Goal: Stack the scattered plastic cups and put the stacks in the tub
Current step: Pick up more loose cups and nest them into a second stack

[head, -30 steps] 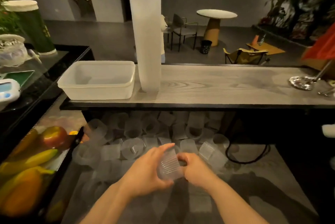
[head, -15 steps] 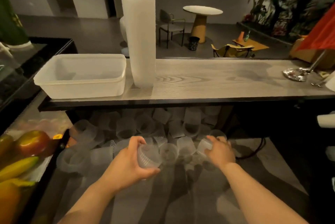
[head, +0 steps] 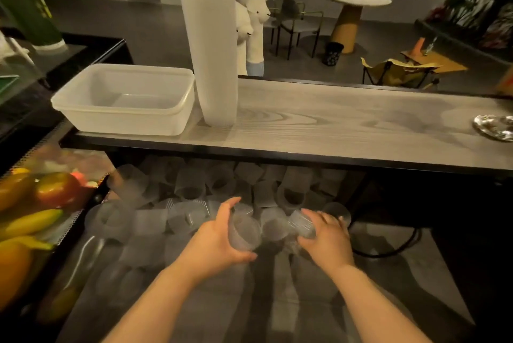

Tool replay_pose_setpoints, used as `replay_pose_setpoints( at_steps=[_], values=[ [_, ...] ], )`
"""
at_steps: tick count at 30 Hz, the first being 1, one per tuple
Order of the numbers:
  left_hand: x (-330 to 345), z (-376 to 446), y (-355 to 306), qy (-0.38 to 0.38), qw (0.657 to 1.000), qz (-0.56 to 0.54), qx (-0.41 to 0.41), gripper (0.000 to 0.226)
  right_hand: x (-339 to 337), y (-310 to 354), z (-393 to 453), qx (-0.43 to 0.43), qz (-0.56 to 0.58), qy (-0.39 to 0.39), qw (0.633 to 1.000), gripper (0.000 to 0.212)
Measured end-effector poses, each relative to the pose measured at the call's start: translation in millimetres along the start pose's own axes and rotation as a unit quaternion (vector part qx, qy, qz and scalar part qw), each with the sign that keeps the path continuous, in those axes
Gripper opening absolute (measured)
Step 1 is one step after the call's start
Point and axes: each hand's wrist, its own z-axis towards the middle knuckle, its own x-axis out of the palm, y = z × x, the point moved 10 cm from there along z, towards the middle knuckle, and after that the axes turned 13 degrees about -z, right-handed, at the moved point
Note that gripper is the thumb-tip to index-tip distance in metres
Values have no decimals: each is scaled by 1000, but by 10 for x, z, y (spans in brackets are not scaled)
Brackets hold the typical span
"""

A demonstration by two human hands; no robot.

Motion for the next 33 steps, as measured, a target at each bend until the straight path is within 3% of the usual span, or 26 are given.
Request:
replay_pose_setpoints(
  at_steps=[1, 3, 5, 6, 9, 11, 13, 15, 16, 17, 19, 20, 22, 24, 26, 28, 30, 33],
  values=[
    [19, 3, 8, 14, 1000, 13, -1, 116, -107, 54, -51, 18, 115, -7, 993, 63],
    [48, 10, 19, 39, 998, 46, -4, 122, -300, 224, -167, 26, 342, -8, 939, 60],
    [72, 3, -8, 55, 997, 59, 6, 125, -444, 486, -283, -14, 441, 30, 897, 50],
    [76, 5, -46, 61, 996, 58, 16, 125, -474, 627, -323, -43, 449, 68, 890, 45],
    [135, -5, -187, 91, 993, 54, 50, 121, -390, 864, -383, -87, 353, 164, 917, 40],
    [265, -29, -287, 113, 988, 70, 75, 115, -259, 884, -378, -80, 300, 192, 931, 55],
    [384, -23, -328, 112, 988, 69, 85, 109, -120, 1030, -447, -105, 262, 241, 929, 83],
    [457, 1, -287, 99, 992, 39, 74, 103, -20, 1107, -510, -106, 306, 288, 901, 82],
    [482, 8, -236, 97, 993, 25, 62, 100, -16, 1050, -491, -86, 346, 282, 891, 71],
    [494, 6, -174, 95, 994, 16, 52, 97, -15, 858, -387, -46, 355, 235, 904, 62],
    [453, -22, -44, 84, 996, 5, 30, 90, -41, 155, -189, 74, 160, 89, 980, 50],
    [404, -41, 19, 73, 997, 2, 21, 87, -37, -152, -172, 125, 38, 53, 990, 50],
    [297, -88, 120, 51, 999, 1, 6, 83, 179, -550, -222, 172, -62, 94, 979, 60],
    [223, -140, 182, 40, 999, 5, -4, 80, 465, -705, -303, 162, -81, 147, 973, 70],
    [187, -207, 202, 35, 999, 11, -7, 81, 543, -765, -323, 157, -90, 125, 976, 70],
    [170, -279, 222, 33, 999, 18, -6, 83, 396, -747, -330, 180, -41, 63, 981, 63],
    [165, -354, 239, 35, 999, 16, -5, 89, 193, -687, -397, 224, 91, 15, 970, 56],
    [183, -434, 233, 42, 999, 2, 0, 103, -107, -234, -521, 174, 364, -15, 915, 32]
  ],
)
